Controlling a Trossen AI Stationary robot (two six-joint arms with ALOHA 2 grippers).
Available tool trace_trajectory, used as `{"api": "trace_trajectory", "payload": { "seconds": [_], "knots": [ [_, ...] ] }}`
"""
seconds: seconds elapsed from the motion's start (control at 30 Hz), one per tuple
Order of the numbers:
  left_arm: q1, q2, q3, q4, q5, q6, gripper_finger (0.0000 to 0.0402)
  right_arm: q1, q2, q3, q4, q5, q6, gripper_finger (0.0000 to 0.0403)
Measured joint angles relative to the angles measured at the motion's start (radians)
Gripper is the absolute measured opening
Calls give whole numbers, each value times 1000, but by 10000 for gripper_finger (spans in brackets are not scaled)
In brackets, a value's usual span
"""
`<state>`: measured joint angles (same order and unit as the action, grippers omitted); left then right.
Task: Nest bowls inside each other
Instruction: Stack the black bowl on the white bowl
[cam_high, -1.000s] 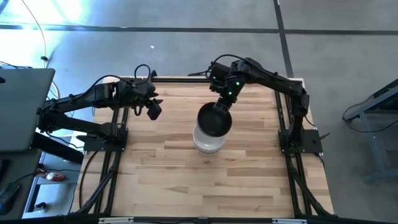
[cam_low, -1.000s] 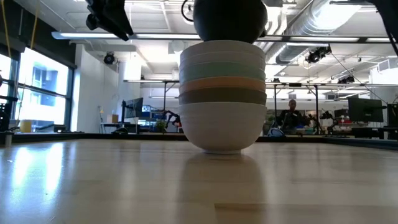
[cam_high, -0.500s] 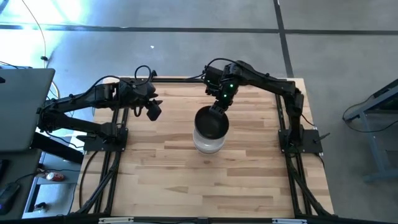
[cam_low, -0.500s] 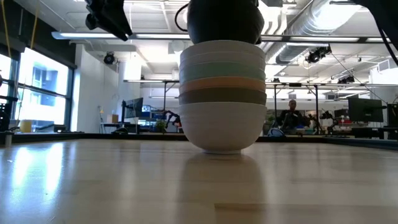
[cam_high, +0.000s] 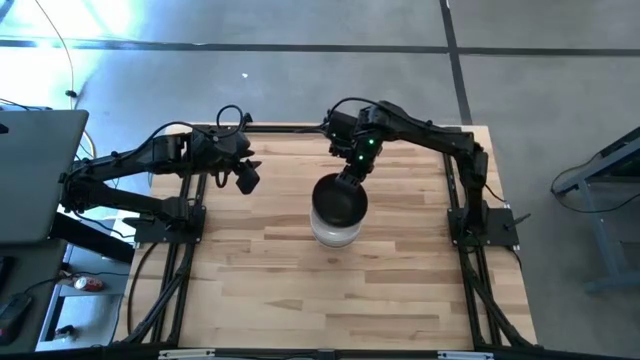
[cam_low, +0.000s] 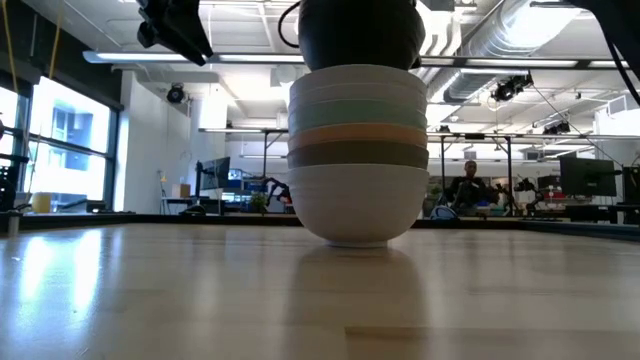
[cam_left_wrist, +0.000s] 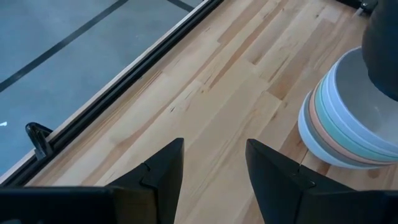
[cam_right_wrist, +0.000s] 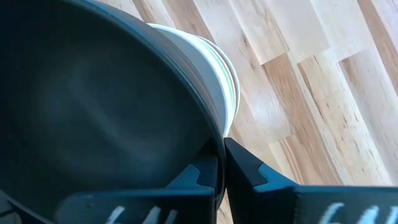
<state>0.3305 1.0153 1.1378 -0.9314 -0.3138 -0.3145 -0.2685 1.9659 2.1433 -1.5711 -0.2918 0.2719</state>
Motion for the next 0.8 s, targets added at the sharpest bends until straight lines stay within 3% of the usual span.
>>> {"api": "trace_trajectory", "payload": {
  "seconds": [0.8],
  "knots": [
    [-31,0,0,1,-12,0,164,28,53,-1,0,38,2,0]
  ]
}}
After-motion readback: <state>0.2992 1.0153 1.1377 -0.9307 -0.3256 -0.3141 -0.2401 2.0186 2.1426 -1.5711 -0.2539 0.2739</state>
